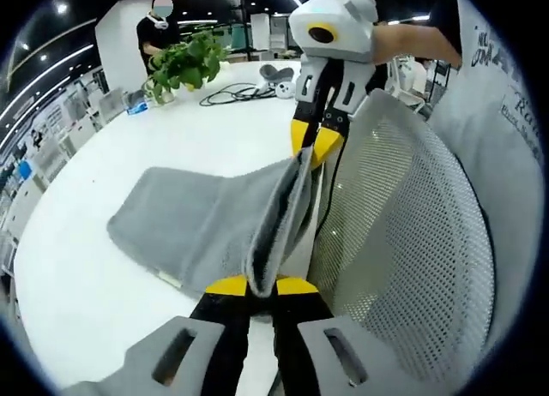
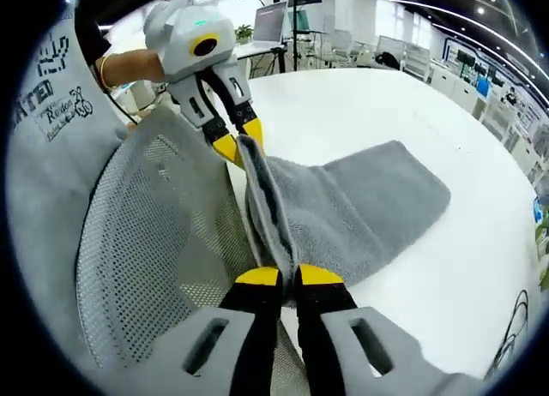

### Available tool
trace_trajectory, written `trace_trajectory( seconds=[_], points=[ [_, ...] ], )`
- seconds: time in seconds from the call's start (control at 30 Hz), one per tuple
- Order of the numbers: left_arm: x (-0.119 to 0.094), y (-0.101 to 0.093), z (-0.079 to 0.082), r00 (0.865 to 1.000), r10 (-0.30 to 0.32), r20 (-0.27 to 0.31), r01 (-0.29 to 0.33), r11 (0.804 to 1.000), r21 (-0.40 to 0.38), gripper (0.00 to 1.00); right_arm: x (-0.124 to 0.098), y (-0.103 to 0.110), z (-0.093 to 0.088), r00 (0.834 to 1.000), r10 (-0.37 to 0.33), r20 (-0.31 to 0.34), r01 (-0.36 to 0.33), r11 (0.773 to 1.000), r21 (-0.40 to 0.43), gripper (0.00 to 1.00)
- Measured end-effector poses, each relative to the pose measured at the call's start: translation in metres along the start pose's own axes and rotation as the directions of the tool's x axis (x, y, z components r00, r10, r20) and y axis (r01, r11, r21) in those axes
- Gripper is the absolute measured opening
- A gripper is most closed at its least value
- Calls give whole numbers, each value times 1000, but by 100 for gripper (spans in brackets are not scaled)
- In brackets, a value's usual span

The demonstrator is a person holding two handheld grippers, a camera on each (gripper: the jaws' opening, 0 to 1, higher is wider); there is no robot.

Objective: Fold the towel on the table until its edges align and the towel forms a compact rectangular stack.

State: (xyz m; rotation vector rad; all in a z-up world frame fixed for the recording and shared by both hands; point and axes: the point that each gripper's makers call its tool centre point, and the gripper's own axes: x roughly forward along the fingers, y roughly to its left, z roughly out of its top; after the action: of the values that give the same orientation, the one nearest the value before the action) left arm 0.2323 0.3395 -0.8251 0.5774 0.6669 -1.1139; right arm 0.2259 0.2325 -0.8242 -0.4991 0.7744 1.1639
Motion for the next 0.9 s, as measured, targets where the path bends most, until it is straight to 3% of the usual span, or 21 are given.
trace_trajectory(
  seconds=[0.27,0.47,0.57,0.9],
  points=[
    [-16,7,12,999,38,25,-38,999,-11,8,-17,2,19,1000,-4,5,4,999,-45,4],
    [-30,12,22,996,61,72,-57,997,-52,8,-26,3,30,1000,2,26,-2,1000,-21,4],
    [-37,11,26,995,71,69,-68,997,-40,8,-29,6,34,999,12,39,-12,1000,-6,4],
    [-51,6,37,992,70,109,-61,995,-77,8,-45,13,45,1000,4,23,-4,1000,-30,4]
  ],
)
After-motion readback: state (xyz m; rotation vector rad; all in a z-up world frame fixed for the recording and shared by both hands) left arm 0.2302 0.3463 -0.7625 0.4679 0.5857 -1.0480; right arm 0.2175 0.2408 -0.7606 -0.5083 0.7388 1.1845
